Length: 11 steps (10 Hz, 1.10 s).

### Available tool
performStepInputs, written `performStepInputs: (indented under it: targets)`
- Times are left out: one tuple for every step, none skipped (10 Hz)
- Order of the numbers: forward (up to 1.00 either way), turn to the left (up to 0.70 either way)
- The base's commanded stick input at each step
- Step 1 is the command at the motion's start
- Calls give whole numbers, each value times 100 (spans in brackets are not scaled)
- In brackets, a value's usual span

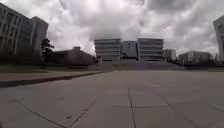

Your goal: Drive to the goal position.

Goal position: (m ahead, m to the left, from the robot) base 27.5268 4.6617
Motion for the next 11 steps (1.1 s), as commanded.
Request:
performStepInputs:
  targets:
    - [100, -23]
    - [100, -24]
    - [100, -24]
    - [100, -24]
    - [100, -24]
    - [100, -24]
    - [100, -24]
    - [100, -24]
    - [100, -24]
    - [100, -24]
    - [100, -24]
